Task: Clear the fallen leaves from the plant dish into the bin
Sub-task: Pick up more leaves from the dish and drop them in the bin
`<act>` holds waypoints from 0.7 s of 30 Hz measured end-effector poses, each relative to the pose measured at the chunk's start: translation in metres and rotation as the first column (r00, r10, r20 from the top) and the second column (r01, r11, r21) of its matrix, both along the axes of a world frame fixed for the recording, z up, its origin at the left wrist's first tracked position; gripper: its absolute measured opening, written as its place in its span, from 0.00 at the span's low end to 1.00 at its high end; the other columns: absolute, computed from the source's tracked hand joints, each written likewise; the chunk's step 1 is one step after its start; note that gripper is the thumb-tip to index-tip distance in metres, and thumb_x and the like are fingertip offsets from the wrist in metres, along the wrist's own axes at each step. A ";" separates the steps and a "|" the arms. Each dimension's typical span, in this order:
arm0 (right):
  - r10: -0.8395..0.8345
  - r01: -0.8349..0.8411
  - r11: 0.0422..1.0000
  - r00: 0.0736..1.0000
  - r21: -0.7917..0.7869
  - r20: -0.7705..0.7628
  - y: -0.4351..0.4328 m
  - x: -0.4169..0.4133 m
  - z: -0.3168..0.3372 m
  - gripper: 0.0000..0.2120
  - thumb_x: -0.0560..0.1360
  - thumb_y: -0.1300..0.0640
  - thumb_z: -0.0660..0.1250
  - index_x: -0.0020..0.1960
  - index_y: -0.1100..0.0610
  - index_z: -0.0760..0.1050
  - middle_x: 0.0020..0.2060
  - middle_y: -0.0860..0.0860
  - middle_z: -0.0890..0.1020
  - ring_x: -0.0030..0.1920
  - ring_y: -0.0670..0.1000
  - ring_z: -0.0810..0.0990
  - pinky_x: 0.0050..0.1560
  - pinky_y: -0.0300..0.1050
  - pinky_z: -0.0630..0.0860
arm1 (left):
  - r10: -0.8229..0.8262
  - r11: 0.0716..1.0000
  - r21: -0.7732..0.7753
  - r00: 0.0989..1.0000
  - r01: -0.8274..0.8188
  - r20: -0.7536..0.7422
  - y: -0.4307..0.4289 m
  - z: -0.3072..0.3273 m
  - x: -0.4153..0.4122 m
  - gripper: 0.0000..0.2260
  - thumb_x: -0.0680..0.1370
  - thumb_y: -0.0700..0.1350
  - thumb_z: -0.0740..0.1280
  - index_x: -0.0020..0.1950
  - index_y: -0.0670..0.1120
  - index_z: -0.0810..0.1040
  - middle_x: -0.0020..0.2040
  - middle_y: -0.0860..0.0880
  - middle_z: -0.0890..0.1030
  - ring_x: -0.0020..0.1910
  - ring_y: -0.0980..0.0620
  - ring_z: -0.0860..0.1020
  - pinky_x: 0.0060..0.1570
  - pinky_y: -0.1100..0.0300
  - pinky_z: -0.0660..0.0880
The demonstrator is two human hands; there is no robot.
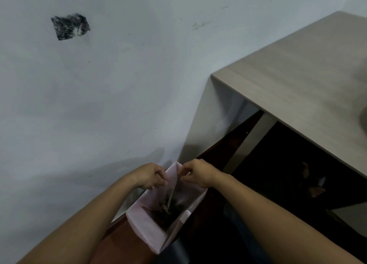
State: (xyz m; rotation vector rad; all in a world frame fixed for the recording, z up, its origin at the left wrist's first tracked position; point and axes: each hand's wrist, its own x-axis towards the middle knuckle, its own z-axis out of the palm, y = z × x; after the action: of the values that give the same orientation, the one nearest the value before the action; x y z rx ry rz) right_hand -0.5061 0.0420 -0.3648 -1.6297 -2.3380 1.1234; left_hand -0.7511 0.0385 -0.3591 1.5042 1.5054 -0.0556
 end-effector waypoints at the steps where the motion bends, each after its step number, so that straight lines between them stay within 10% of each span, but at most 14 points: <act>1: 0.001 -0.001 1.000 1.000 0.015 -0.001 0.000 0.002 0.002 0.12 0.79 0.53 0.75 0.62 0.51 0.87 0.57 0.47 0.90 0.51 0.41 0.84 0.41 0.19 0.65 | -0.002 1.000 0.015 1.000 0.002 -0.005 0.002 0.003 0.002 0.08 0.78 0.43 0.75 0.57 0.45 0.87 0.53 0.41 0.89 0.45 0.52 0.84 0.41 0.58 0.79; 8: -0.033 0.036 0.999 0.995 0.024 -0.090 -0.001 0.031 0.035 0.12 0.78 0.52 0.76 0.61 0.52 0.87 0.54 0.47 0.90 0.53 0.45 0.88 0.55 0.37 0.80 | -0.052 0.995 0.093 0.997 0.047 0.051 0.020 0.044 0.024 0.08 0.81 0.50 0.73 0.56 0.48 0.86 0.53 0.45 0.89 0.50 0.49 0.88 0.43 0.59 0.80; 21: -0.156 0.198 0.934 0.975 0.298 -0.158 -0.018 0.149 0.187 0.10 0.80 0.51 0.74 0.61 0.49 0.86 0.46 0.44 0.89 0.48 0.42 0.88 0.57 0.42 0.83 | -0.314 0.893 0.419 0.896 0.166 0.315 0.054 0.221 0.158 0.11 0.82 0.49 0.72 0.64 0.52 0.83 0.56 0.48 0.88 0.54 0.52 0.88 0.57 0.53 0.83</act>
State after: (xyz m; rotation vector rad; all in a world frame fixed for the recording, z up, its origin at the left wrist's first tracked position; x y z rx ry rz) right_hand -0.3570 0.0242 -0.1783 -1.5608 -2.1058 0.7548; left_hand -0.5934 0.0927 -0.1383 1.8869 1.0454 0.3827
